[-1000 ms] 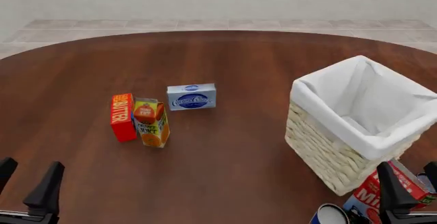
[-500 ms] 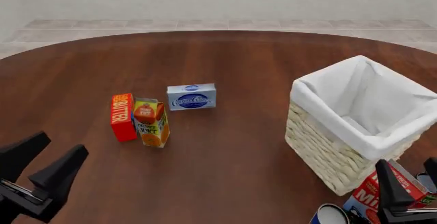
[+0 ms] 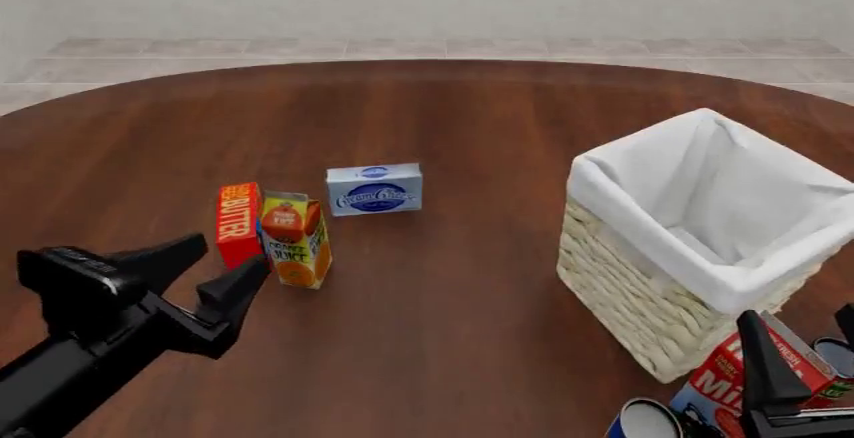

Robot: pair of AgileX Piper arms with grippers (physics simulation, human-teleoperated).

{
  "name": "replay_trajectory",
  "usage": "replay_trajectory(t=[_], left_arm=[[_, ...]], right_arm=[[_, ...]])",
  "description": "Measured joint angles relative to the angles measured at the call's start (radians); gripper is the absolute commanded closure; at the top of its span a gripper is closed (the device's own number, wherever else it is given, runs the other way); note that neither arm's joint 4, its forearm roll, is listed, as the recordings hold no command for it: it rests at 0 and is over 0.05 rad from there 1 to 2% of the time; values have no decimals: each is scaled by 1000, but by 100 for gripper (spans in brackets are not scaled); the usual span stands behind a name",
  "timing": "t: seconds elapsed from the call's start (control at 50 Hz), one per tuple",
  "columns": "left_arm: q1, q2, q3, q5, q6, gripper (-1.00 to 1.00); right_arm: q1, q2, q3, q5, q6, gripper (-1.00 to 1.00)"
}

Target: Pick up the orange juice, and put it in the basket.

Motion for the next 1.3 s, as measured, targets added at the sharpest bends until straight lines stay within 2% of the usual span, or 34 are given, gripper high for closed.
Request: replay_trajectory(t=[0.14, 0.3, 0.58, 0.8, 1.06, 1.3], left_arm=[[3, 102, -2, -75, -8, -100], [24, 149, 2, -115, 5, -100], [66, 224, 28, -214, 94, -100], [86, 342, 44, -331, 142, -100], [100, 501, 31, -444, 166, -100], [126, 648, 5, -532, 178, -100]], right_arm=[[0, 86, 0, -93, -2, -100], [1, 193, 0, -202, -3, -100], [6, 323, 0, -334, 1, -100], [9, 343, 1, -352, 8, -100], [12, 340, 1, -345, 13, -100], [14, 295, 1, -296, 17, -100]])
